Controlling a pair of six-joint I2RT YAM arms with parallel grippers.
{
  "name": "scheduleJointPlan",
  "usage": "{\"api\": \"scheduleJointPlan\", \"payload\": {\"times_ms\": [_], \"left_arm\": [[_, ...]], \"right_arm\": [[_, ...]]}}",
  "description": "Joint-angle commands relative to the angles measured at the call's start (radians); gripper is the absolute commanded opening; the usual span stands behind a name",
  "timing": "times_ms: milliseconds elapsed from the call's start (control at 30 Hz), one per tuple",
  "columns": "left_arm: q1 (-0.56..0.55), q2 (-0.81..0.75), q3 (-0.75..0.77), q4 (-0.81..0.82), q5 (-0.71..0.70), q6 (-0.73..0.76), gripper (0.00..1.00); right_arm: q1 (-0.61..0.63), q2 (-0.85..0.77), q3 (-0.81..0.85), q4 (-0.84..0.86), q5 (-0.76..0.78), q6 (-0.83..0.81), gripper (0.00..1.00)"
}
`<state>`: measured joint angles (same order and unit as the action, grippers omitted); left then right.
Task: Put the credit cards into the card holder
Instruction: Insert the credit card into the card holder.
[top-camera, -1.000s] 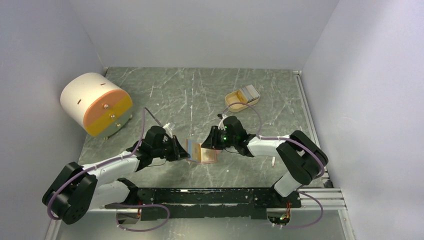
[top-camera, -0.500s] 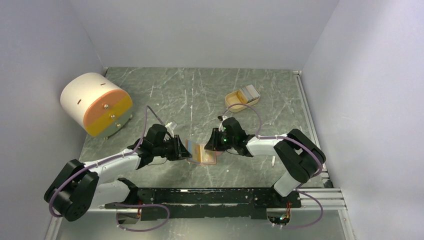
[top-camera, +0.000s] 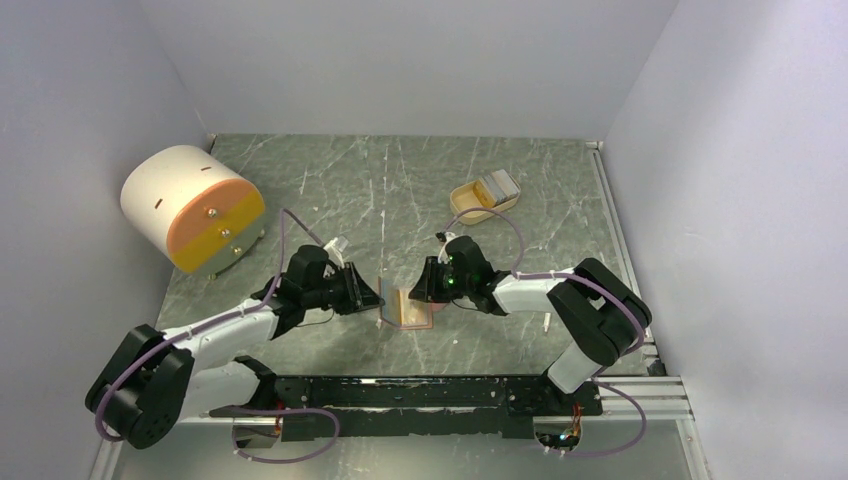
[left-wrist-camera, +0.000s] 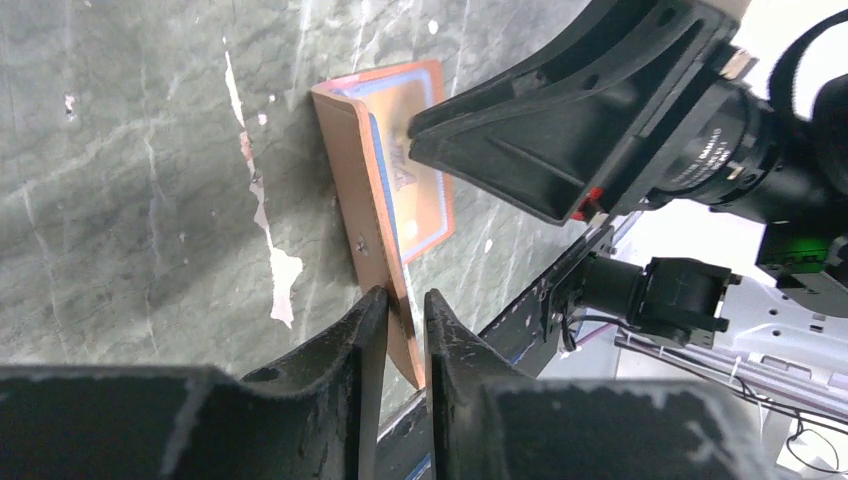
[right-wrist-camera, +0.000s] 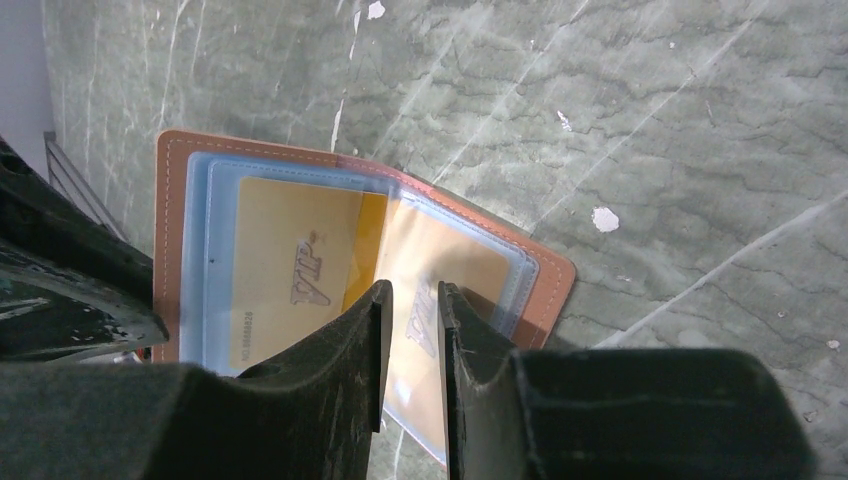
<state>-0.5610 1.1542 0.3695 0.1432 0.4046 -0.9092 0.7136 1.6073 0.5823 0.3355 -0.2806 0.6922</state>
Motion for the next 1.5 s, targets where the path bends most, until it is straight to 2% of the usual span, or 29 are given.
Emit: {"api": "scheduleJointPlan", "payload": {"times_ms": [0,167,567,667,767,800,1033,1267,1467], "left_arm": [[0.013,-0.035,-0.01,0.047,-0.026,-0.017,0.24],[0.013,0.0,-0.002,0.043,-0.015,-0.01,0.22],[0.014,0.026,-0.004,0.059,-0.021,-0.006,0.25],[0.013,0.042,-0.004,0.075,-0.011,-0.003,0.21],[0.013,0.052,-0.007,0.095,-0.002,-0.005,0.1],[0.014,0.053,-0.009,0.106,0.003,-0.005,0.09],[0.013,0.098,-0.046,0.264,0.074,-0.04,0.09],[0.012,0.184,-0.043,0.27,0.071,-0.033,0.09],[0.012,0.19,-0.015,0.189,0.034,-0.008,0.12]], "right_arm": [[0.003,0.015,-0.026,-0.027,0.011,-0.015,0.28],[0.003,0.01,-0.025,-0.027,0.01,-0.014,0.28],[0.003,0.003,-0.024,-0.029,0.007,-0.013,0.28],[0.003,0.002,-0.023,-0.026,0.007,-0.011,0.28],[0.003,0.007,-0.023,-0.022,0.003,-0.01,0.28],[0.004,0.012,-0.024,-0.02,0.002,-0.01,0.28],[0.004,0.03,-0.036,0.008,-0.014,0.003,0.27],[0.005,0.024,-0.039,0.008,-0.015,0.001,0.28],[0.006,0.012,-0.041,0.01,-0.014,0.002,0.27]]}}
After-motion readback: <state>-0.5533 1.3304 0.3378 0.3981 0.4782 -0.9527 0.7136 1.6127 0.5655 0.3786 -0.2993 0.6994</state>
